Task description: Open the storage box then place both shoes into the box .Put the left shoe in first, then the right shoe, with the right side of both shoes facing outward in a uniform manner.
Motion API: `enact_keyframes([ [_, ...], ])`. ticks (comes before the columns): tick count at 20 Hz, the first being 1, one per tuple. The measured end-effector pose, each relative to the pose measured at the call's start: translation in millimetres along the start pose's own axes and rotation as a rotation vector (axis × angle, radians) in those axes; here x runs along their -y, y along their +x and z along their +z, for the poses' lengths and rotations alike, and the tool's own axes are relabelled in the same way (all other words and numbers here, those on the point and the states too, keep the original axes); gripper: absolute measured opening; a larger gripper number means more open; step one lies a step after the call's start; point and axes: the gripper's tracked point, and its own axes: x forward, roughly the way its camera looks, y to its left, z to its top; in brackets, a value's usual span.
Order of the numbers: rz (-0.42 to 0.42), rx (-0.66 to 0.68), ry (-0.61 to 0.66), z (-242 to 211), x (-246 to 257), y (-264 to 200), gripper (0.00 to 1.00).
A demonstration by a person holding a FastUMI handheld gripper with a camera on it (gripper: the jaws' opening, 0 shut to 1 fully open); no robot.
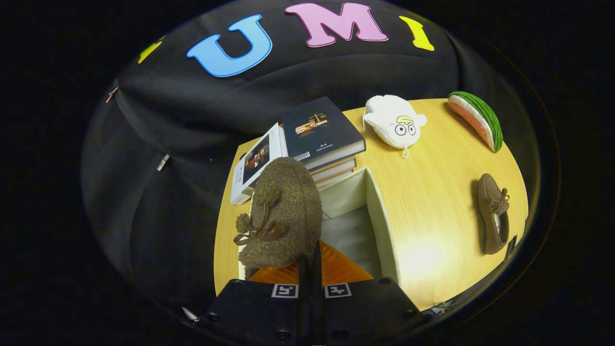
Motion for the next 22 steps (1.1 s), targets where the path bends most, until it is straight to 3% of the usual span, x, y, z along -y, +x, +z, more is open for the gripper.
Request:
enact_keyframes([
  [11, 0.001, -0.12, -0.066, -52.2, -5.9, 25.3, 0.05],
  [13, 0.018, -0.139, -0.05, -59.0, -10.5, 31.7, 0.09],
  [18, 0.14, -0.123, 0.0, -50.5, -39.1, 17.3, 1.0],
  [22, 0.152, -0.024, -0.089, -14.7, -27.7, -18.2, 0.99],
])
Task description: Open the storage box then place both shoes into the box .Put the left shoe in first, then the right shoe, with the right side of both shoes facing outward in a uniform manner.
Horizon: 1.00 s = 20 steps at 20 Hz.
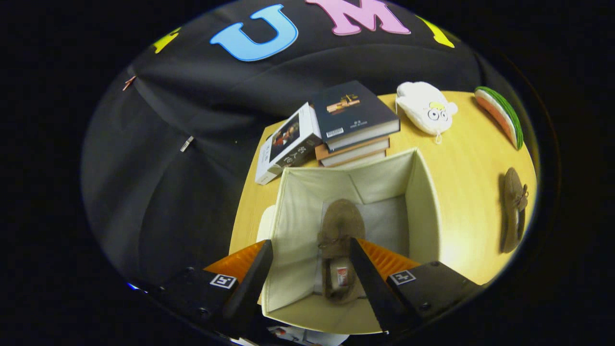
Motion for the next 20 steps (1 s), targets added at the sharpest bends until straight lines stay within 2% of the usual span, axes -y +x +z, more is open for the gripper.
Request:
enact_keyframes([
  [4, -0.04, 0.087, -0.094, 26.8, 40.5, -45.8, 0.99],
  [7, -0.117, 0.143, -0.144, 40.5, 94.0, -77.5, 0.98],
  [13, -0.247, 0.154, -0.242, 37.2, 207.5, -133.3, 0.99],
  [16, -0.305, 0.153, -0.248, 33.1, 261.2, -157.4, 0.99],
  [20, -0.371, 0.128, -0.188, 22.9, 338.7, -181.0, 0.99],
])
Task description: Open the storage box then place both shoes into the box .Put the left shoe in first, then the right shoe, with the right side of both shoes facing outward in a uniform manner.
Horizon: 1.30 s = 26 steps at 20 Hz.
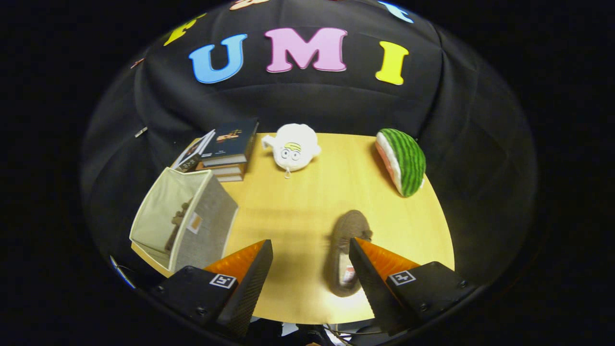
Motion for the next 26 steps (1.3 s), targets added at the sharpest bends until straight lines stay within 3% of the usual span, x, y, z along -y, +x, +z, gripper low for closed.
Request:
enact_keyframes([
  [7, -0.05, -0.165, 0.025, -73.2, 83.0, 43.4, 0.99],
  [12, -0.051, -0.285, 0.076, -107.7, 99.5, 88.5, 0.97],
  [13, -0.039, -0.294, 0.094, -108.9, 97.8, 95.8, 0.92],
  [14, -0.037, -0.3, 0.105, -108.7, 96.6, 102.1, 0.75],
  [15, -0.04, -0.297, 0.106, -107.5, 96.3, 107.7, 0.71],
  [18, -0.055, -0.289, 0.126, -104.7, 100.5, 125.8, 0.72],
  [19, -0.056, -0.299, 0.141, -105.4, 101.4, 132.1, 0.68],
  [20, -0.052, -0.301, 0.163, -103.6, 100.7, 137.9, 0.56],
  [23, -0.032, -0.306, 0.213, -97.6, 96.4, 149.8, 0.54],
  [24, -0.026, -0.319, 0.217, -99.4, 94.2, 153.8, 0.4],
  [26, -0.017, -0.341, 0.194, -103.5, 91.1, 157.8, 0.23],
])
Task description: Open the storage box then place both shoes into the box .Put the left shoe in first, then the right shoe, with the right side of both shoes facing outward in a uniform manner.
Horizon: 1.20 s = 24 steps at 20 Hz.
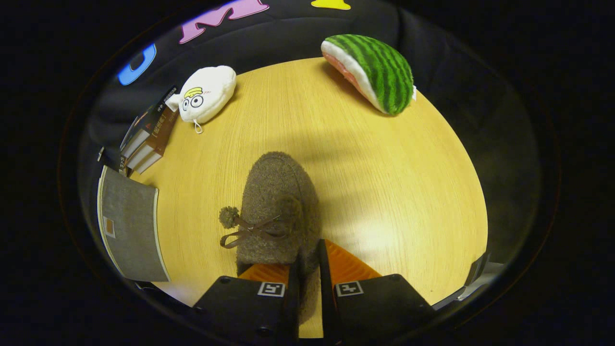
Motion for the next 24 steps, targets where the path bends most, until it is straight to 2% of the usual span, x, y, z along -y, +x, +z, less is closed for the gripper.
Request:
enact_keyframes([
  [1, -0.005, 0.01, -0.011, 0.3, 0.6, 0.3, 0.23],
  [2, -0.01, 0.019, -0.021, 1.7, 2.5, -0.8, 0.14],
  [5, 0.026, 0.027, -0.022, 1.7, 0.8, -1.6, 0.05],
  [7, 0.059, 0.016, 0.022, 1.9, 1.2, -1.7, 0.05],
  [10, 0.052, 0.037, 0.051, 4.3, 6.5, -9.1, 0.05],
  [14, 0.068, 0.059, 0.077, 1.2, -4.0, -40.5, 0.05],
  [24, 0.144, 0.162, 0.116, 22.8, -105.8, -135.8, 0.05],
])
